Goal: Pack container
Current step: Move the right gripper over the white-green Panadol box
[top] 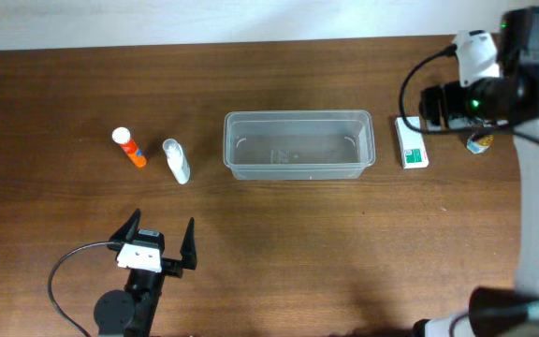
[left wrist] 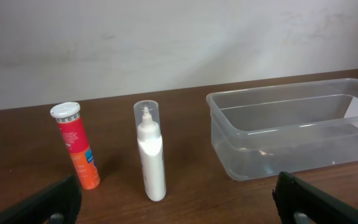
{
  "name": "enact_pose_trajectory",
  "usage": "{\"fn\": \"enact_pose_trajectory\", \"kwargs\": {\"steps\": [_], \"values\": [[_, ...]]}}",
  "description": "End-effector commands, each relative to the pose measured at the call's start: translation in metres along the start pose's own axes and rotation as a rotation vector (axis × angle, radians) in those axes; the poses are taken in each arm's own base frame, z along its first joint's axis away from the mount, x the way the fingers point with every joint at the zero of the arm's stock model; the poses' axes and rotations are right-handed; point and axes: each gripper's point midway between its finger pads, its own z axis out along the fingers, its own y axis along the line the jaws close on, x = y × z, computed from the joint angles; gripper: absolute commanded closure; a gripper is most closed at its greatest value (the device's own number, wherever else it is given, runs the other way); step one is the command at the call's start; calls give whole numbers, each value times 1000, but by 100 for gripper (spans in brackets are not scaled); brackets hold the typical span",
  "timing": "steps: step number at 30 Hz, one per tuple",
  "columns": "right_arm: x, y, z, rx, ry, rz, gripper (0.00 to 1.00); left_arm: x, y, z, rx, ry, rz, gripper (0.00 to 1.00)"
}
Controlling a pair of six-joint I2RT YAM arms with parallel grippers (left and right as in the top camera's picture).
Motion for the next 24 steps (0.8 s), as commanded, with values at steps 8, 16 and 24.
{"fn": "enact_pose_trajectory", "kwargs": {"steps": [8,16,24], "values": [[7,-8,71,-45,149,32,2,0,-1,0,10,-1,14,0],[22,-16,129,-39,270,36,2,1,-1,0,10,-1,14,1],[40,-36,171,11,361,40,2,0,-1,0,10,-1,14,1]]}}
